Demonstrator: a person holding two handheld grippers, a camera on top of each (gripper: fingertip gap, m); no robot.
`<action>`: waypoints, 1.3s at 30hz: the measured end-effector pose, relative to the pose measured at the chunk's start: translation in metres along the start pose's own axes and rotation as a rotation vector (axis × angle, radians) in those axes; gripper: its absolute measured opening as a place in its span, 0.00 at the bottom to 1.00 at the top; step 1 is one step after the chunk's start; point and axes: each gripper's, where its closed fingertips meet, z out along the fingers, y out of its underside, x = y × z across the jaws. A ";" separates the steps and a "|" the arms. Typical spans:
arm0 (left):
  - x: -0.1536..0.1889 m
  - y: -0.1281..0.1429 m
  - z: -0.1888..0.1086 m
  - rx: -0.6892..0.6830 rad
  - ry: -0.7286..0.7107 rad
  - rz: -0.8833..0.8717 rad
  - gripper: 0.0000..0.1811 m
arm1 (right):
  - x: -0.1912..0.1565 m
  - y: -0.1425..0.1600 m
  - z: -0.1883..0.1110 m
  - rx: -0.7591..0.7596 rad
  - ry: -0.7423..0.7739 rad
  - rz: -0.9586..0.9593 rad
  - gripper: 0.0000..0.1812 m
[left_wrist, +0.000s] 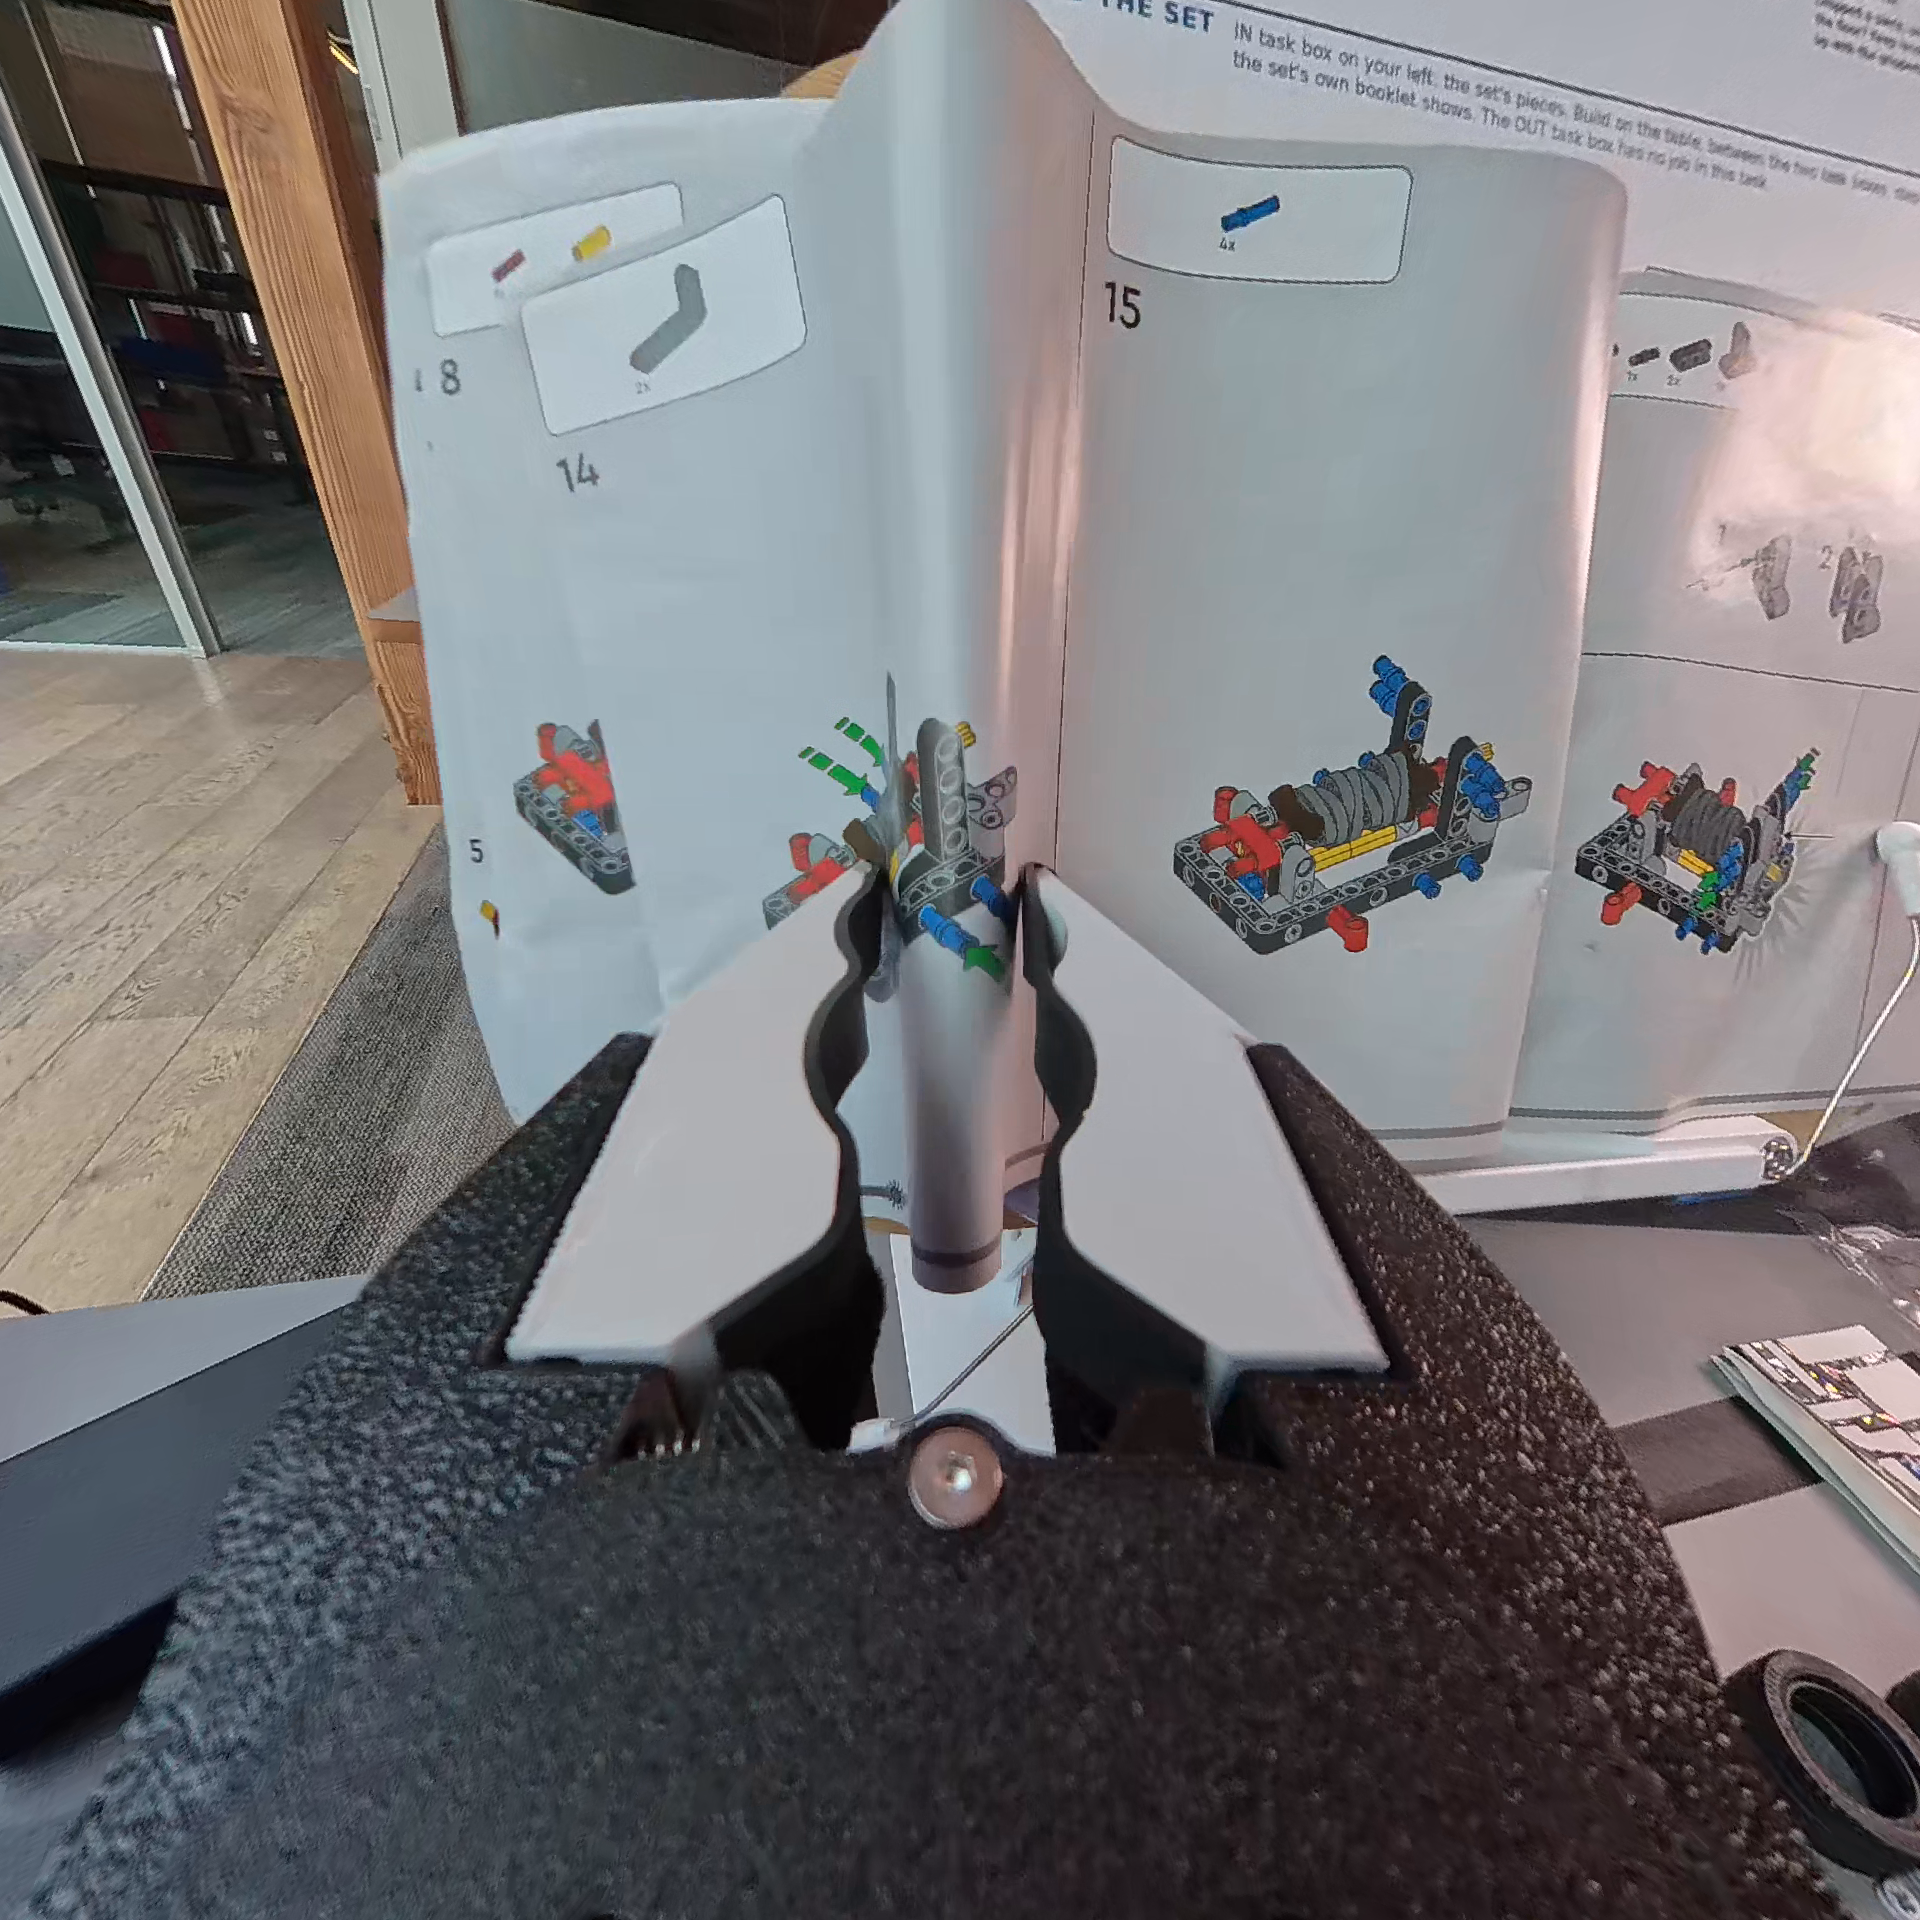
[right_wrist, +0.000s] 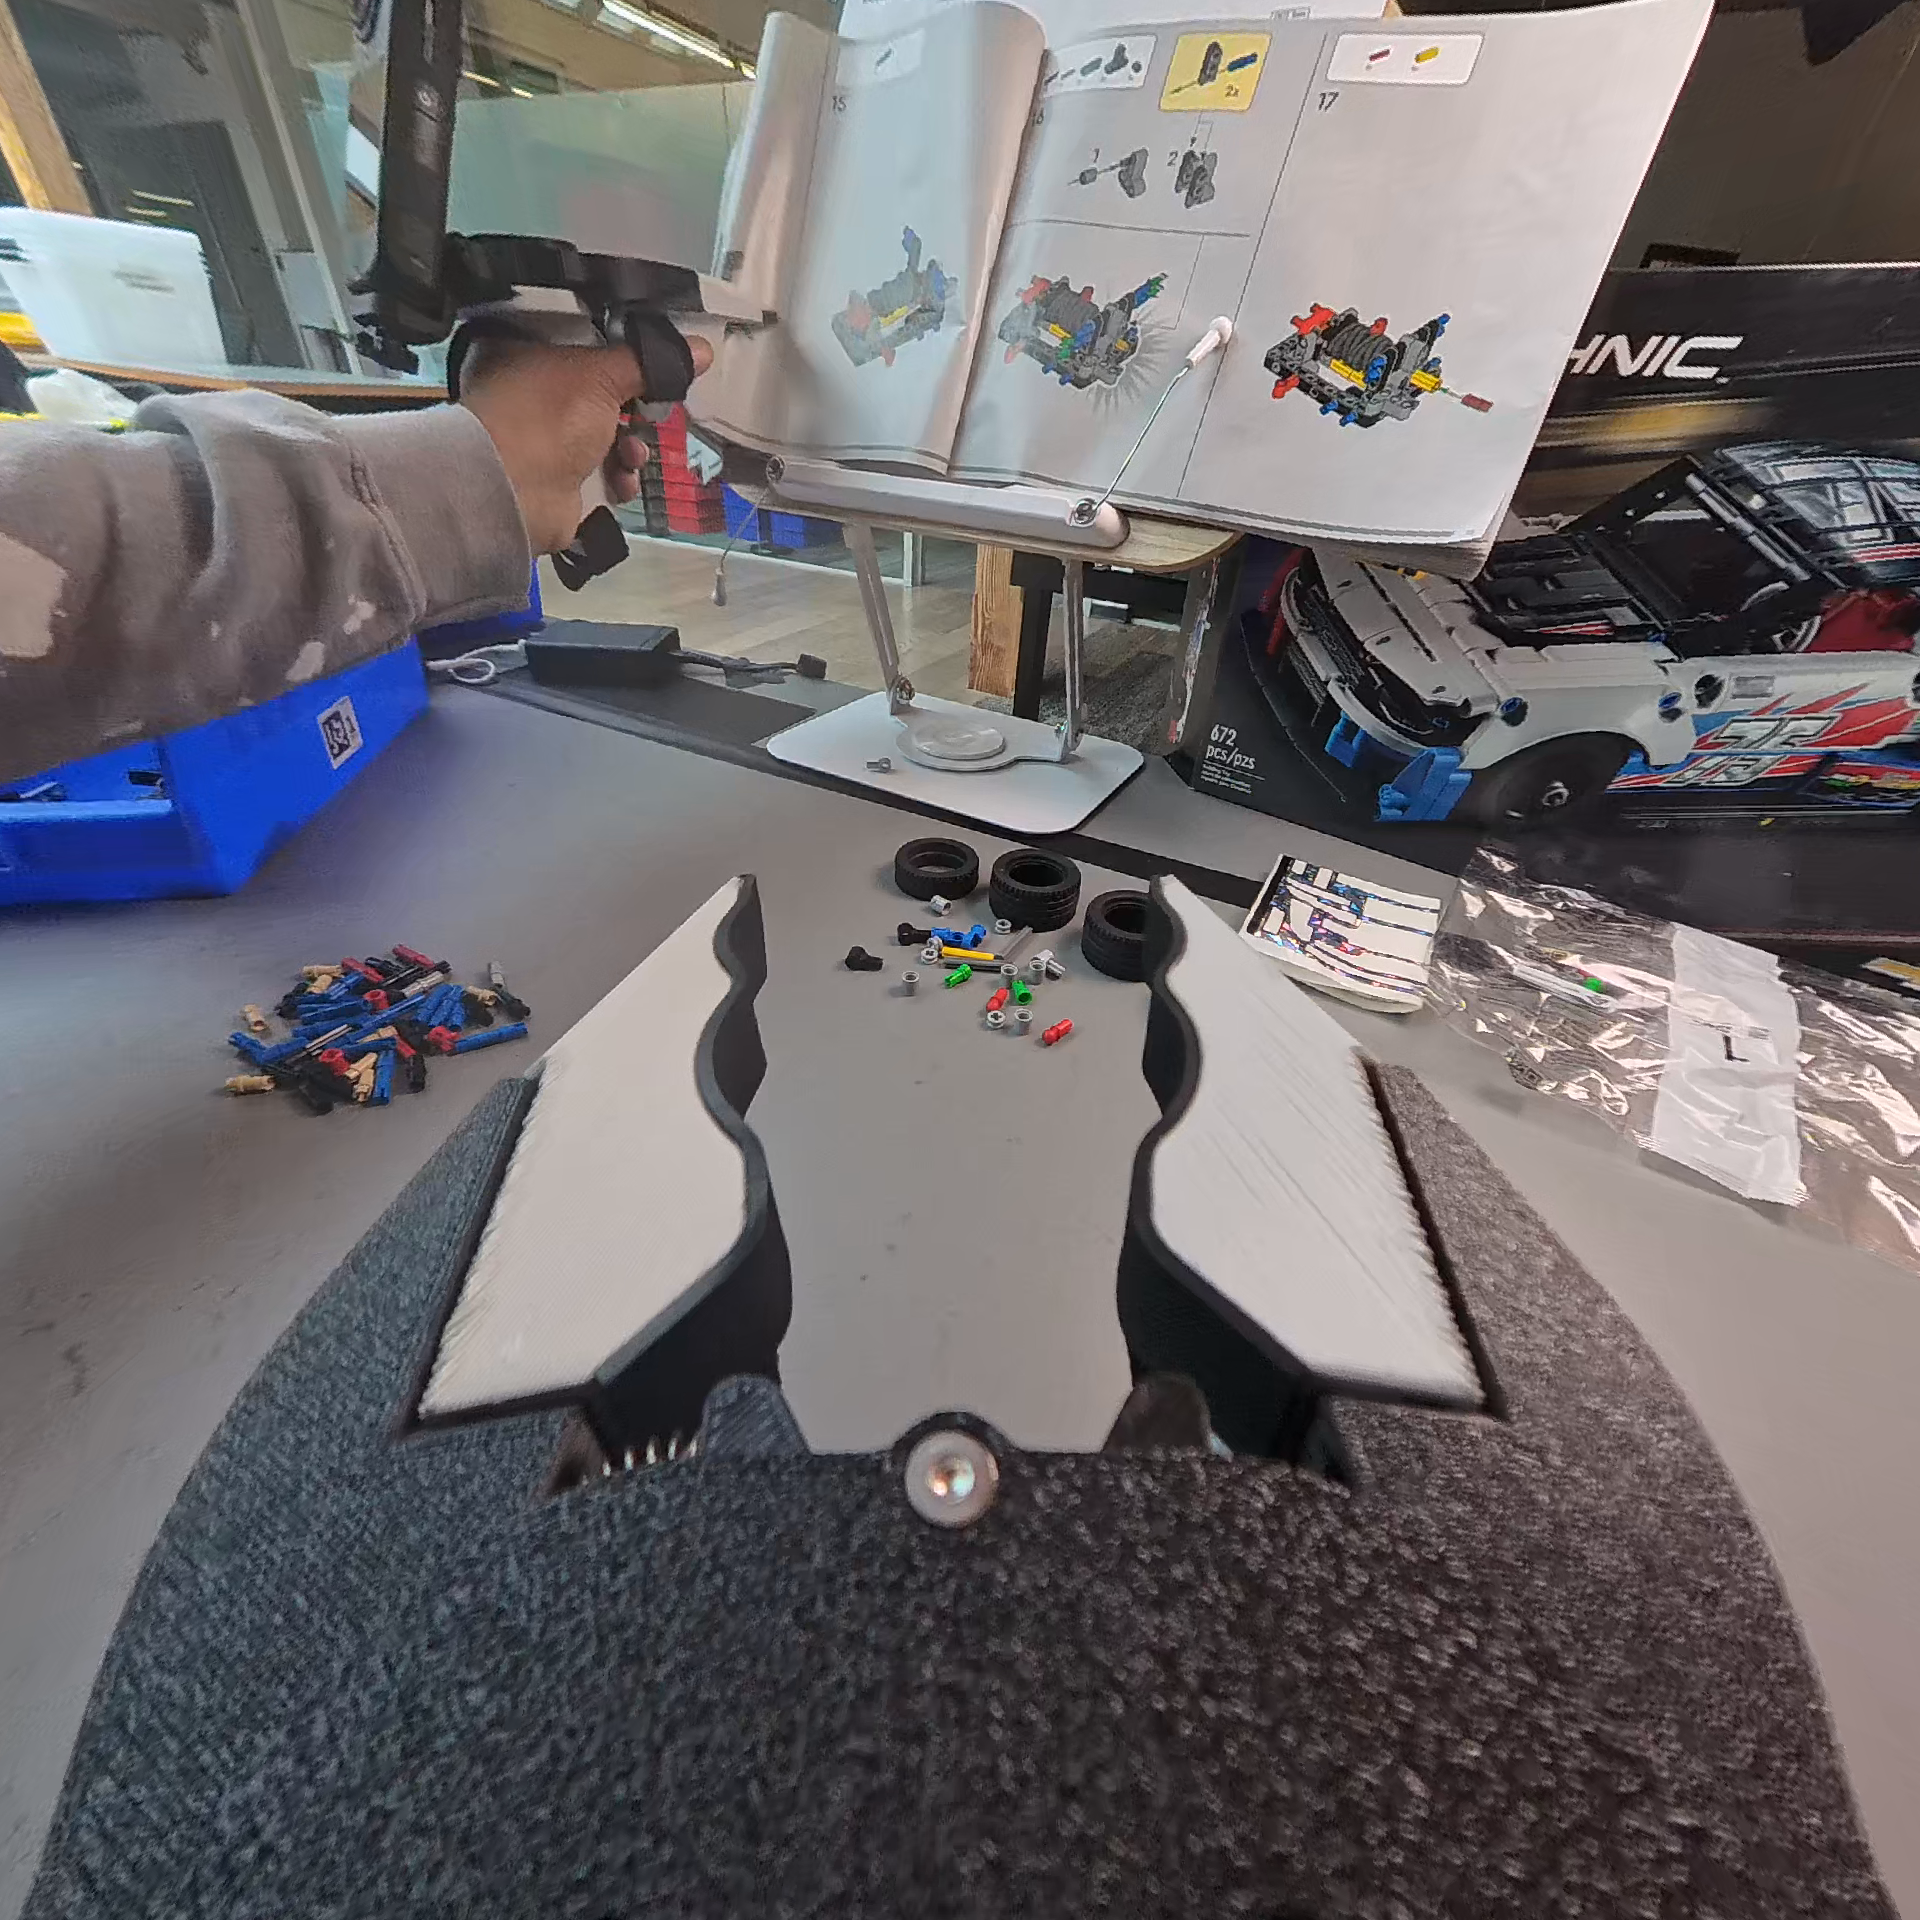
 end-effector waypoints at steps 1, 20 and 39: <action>0.001 -0.002 -0.003 0.013 -0.005 0.006 0.14 | 0.000 0.000 0.000 -0.001 -0.001 -0.003 0.40; 0.087 -0.047 -0.055 0.203 0.156 0.086 0.16 | -0.002 0.007 0.000 -0.029 -0.020 0.002 0.40; 0.173 -0.011 -0.060 0.103 0.471 -0.033 0.17 | -0.001 -0.017 0.052 -0.014 -0.083 0.040 0.36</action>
